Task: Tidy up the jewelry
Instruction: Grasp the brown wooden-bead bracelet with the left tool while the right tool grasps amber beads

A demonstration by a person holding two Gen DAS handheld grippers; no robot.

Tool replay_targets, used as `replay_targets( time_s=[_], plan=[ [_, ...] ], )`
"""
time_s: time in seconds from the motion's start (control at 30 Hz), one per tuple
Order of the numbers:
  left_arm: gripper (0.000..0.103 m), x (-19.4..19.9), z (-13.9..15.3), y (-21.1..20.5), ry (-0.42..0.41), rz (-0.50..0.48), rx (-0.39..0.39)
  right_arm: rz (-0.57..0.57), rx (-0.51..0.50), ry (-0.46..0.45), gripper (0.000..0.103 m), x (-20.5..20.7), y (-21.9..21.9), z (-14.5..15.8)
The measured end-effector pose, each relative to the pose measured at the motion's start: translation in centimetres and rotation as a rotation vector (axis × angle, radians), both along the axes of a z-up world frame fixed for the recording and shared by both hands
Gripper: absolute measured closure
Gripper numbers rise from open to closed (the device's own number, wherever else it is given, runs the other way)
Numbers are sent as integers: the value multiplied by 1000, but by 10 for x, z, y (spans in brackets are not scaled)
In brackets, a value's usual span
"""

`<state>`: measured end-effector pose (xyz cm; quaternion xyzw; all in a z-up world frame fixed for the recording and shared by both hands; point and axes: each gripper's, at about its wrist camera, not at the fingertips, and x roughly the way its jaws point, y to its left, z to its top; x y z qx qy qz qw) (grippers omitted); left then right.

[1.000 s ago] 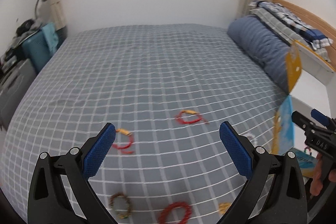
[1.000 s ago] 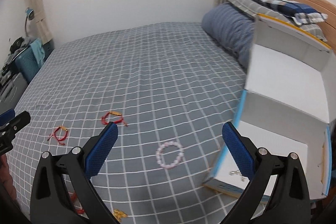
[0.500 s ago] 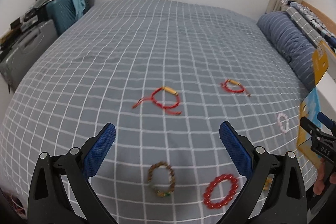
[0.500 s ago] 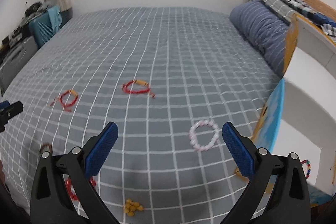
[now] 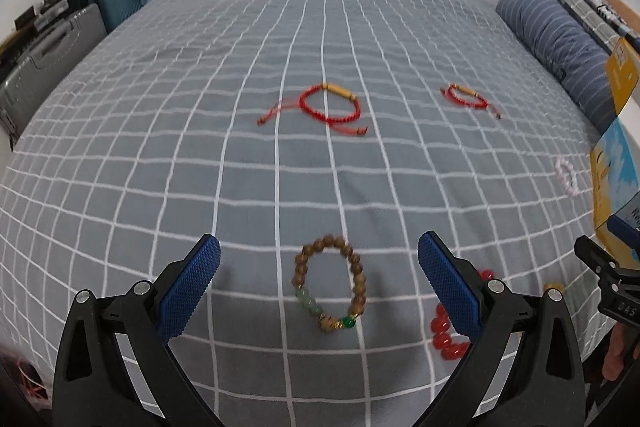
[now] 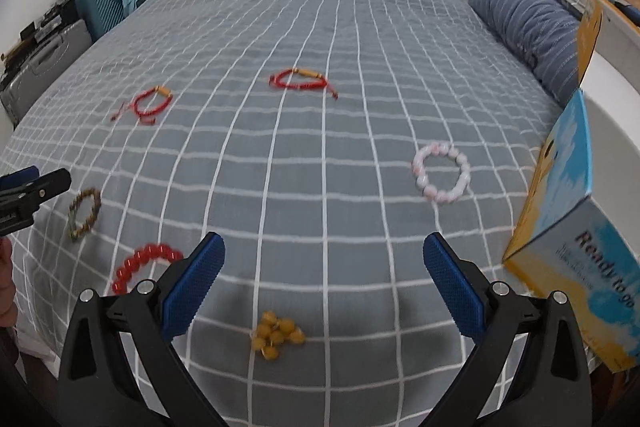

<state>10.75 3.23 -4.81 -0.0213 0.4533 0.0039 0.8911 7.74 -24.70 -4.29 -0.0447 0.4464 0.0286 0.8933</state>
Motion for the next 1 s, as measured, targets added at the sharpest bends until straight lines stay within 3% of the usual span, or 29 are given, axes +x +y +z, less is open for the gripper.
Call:
replay_targets(
  time_s=[0.4, 0.73, 1.0],
  plan=[
    [6, -8, -33, 1, 19, -8, -17, 54, 24, 79, 13, -21, -1, -32],
    [6, -6, -49, -6, 35, -12, 20, 97, 39, 125, 38, -28, 8, -47],
    [32, -6, -49, -4, 50, -17, 9, 108, 15, 129, 64, -28, 8, -46]
  ],
)
